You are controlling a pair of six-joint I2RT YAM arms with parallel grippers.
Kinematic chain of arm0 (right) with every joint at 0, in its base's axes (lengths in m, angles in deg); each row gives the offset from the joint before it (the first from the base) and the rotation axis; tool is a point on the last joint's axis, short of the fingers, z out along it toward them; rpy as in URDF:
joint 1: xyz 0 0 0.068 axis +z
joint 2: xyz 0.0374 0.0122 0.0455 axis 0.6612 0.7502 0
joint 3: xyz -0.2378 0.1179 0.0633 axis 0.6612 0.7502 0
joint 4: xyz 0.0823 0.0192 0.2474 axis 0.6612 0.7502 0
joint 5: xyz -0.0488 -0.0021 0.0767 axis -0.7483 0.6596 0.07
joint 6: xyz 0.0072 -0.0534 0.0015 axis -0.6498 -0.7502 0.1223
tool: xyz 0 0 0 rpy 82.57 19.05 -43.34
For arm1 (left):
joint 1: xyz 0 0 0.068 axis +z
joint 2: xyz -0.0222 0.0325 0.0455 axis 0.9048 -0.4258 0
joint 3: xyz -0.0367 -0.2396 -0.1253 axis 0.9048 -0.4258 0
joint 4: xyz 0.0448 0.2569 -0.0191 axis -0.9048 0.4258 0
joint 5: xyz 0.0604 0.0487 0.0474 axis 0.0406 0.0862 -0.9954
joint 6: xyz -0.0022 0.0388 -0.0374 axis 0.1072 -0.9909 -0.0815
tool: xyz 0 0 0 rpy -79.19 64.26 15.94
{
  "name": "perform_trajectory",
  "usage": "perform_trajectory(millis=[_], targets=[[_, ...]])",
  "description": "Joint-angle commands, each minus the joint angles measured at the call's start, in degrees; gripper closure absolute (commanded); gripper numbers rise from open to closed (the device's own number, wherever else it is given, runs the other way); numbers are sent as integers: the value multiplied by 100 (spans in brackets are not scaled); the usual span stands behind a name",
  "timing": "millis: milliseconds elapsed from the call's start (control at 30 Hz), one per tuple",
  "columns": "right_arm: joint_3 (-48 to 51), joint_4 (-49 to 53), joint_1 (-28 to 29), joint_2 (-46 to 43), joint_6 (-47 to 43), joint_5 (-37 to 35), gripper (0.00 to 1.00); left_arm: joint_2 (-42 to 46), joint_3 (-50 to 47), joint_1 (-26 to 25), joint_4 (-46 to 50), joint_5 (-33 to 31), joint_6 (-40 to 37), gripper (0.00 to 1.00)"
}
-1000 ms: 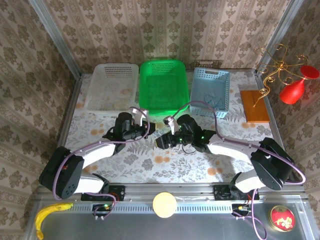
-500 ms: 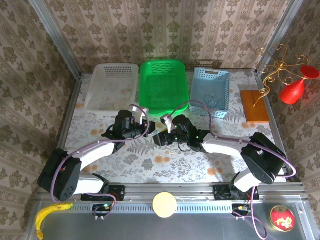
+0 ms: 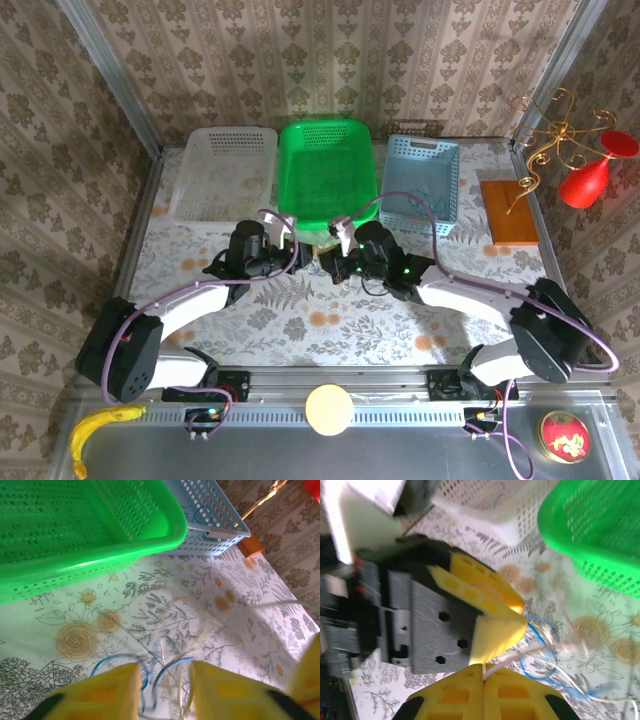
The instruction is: Untangle the cables
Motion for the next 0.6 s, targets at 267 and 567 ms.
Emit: perform_trajectory(millis=[267, 567], targets=[[-496, 934, -240, -610, -305, 602, 100, -122, -305, 200, -713, 332, -85, 41], [-670, 967, -257, -634, -234, 1004, 100, -216, -451, 193, -1204, 779, -58, 31]])
